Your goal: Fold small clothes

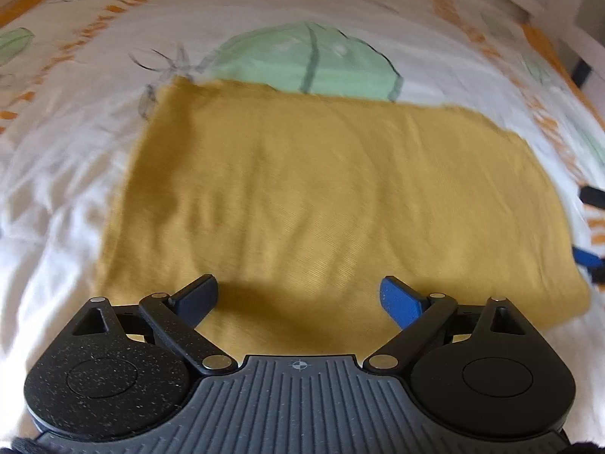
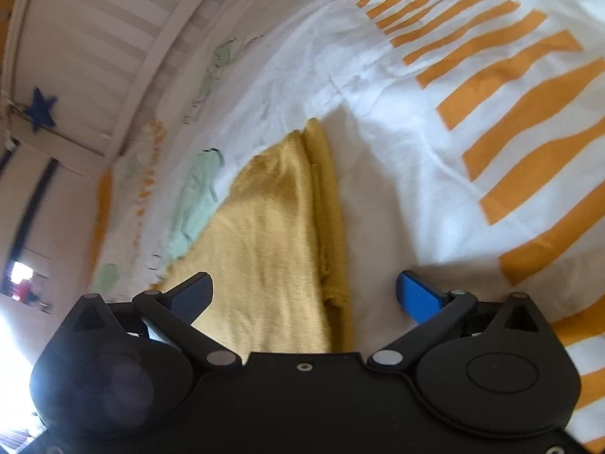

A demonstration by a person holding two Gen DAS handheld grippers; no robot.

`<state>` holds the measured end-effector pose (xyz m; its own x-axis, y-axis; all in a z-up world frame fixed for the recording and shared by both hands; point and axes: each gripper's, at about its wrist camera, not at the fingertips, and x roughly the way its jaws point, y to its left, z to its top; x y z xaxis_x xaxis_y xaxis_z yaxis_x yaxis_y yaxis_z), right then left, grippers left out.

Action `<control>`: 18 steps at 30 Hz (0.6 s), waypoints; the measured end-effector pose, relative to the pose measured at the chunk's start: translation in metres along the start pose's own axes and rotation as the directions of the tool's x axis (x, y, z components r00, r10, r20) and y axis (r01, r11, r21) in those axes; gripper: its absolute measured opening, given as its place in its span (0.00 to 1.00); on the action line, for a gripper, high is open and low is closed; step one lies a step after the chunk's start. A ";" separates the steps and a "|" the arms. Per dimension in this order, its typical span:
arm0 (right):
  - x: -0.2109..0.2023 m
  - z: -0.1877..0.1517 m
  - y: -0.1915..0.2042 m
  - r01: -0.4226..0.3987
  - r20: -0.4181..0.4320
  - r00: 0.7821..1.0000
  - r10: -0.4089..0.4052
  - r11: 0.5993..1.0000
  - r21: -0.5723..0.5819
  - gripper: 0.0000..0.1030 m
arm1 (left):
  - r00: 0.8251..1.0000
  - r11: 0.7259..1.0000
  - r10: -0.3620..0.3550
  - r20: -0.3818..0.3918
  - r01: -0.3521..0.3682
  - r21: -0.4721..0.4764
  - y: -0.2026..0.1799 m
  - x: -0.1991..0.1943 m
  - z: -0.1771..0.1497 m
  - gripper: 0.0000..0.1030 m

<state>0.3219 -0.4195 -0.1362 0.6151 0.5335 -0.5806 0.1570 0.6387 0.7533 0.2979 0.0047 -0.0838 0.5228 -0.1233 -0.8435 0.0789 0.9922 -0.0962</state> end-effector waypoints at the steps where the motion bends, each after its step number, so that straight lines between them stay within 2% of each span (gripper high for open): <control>1: 0.001 0.000 -0.001 -0.017 0.001 1.000 0.017 1.000 0.007 1.00 | 1.000 1.000 0.009 0.012 -0.008 -0.006 0.003 0.000 0.002 0.90; 4: 0.007 -0.002 0.000 -0.059 -0.007 0.998 0.059 0.998 -0.001 1.00 | 0.999 0.999 0.024 0.031 -0.023 -0.034 0.016 0.001 0.008 0.90; 9: 0.018 -0.005 0.006 -0.121 -0.029 0.992 0.120 0.991 -0.052 1.00 | 0.999 0.994 -0.027 0.028 0.029 -0.104 0.030 0.002 0.023 0.90; 14: 0.028 -0.004 0.009 -0.184 -0.033 0.983 0.182 0.981 -0.057 1.00 | 0.998 0.997 -0.034 0.044 0.037 -0.066 0.025 0.006 0.031 0.90; 18: 0.034 -0.002 0.013 -0.196 -0.040 0.980 0.193 0.978 -0.071 1.00 | 0.998 0.997 -0.045 0.033 0.047 -0.061 0.026 0.010 0.033 0.90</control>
<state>0.3437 -0.3922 -0.1472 0.6022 0.6687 -0.4361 -0.0218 0.5598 0.8283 0.3331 0.0291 -0.0771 0.5462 -0.1683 -0.8206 0.0513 0.9845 -0.1677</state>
